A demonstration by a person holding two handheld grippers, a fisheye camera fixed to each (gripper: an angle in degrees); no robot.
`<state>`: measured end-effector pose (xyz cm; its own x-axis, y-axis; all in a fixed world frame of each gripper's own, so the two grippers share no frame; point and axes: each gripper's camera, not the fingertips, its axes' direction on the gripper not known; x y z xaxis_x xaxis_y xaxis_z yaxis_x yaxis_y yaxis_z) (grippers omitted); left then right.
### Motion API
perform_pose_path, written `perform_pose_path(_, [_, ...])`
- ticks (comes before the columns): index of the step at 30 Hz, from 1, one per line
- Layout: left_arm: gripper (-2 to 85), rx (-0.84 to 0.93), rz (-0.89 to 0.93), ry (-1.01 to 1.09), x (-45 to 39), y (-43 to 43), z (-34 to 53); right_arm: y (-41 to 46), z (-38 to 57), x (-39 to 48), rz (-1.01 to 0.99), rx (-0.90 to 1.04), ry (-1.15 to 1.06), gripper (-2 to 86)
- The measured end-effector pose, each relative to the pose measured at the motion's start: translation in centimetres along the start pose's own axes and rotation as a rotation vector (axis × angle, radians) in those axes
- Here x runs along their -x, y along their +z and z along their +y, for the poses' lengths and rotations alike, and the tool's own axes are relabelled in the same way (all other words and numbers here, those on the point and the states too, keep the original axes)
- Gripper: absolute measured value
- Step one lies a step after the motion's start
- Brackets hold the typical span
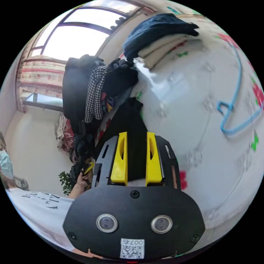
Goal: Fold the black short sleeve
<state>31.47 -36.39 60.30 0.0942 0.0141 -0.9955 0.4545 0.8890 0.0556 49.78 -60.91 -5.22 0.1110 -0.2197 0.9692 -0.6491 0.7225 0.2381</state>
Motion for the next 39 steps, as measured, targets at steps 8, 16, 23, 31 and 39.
perform_pose_path(8, [8.1,0.074,0.045,-0.062,0.7,-1.9,11.5,2.6,11.6,-4.2,-0.135,0.027,0.258,6.1])
perform_pose_path(16, [8.9,0.093,0.125,-0.079,1.3,-2.8,13.9,7.8,8.5,3.3,-0.141,0.008,-0.002,1.9])
perform_pose_path(23, [8.7,0.062,0.179,-0.087,3.4,-4.3,16.6,18.8,16.6,25.3,-0.051,0.362,-0.942,1.7])
perform_pose_path(31, [8.9,0.06,0.263,-0.162,5.8,-4.2,19.5,36.1,30.6,27.3,-0.085,0.976,-1.103,4.3])
perform_pose_path(39, [9.9,0.031,0.235,0.004,2.2,-5.7,20.1,32.0,23.2,21.5,-0.032,0.534,-0.781,5.6])
